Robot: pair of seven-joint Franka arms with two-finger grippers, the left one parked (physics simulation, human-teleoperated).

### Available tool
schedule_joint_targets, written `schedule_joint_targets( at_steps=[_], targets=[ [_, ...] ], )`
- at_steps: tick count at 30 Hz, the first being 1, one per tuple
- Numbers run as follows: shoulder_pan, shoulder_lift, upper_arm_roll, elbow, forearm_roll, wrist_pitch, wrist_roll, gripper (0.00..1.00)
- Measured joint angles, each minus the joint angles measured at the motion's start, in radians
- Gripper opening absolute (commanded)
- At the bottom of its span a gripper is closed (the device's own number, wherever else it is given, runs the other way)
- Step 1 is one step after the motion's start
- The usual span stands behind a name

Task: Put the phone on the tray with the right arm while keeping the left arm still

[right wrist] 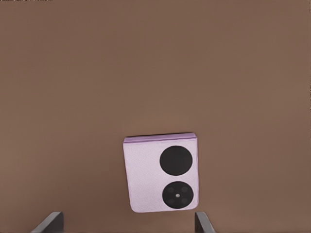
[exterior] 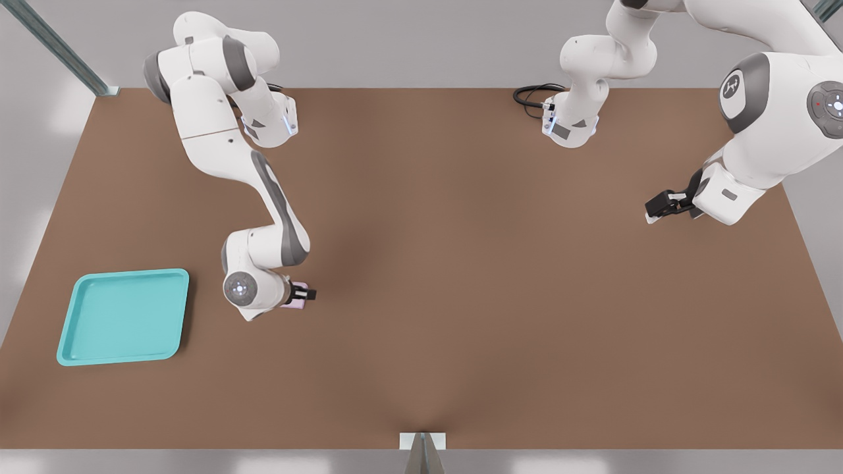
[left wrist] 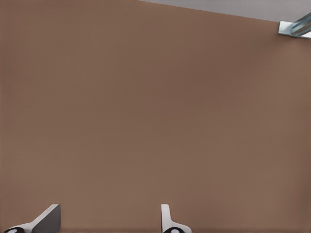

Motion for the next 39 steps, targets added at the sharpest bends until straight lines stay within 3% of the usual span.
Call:
schedule_joint_targets(
  at_steps=[34, 35, 37, 39],
  targets=[
    [0.004, 0.075, -0.015, -0.058, 0.002, 0.14, -0.111, 1.0],
    [0.004, 0.076, -0.015, -0.058, 0.002, 0.143, -0.114, 0.99],
    [0.004, 0.077, -0.017, -0.058, 0.002, 0.148, -0.12, 0.84],
    [0.004, 0.078, -0.017, -0.058, 0.003, 0.153, -0.125, 0.78]
  ],
)
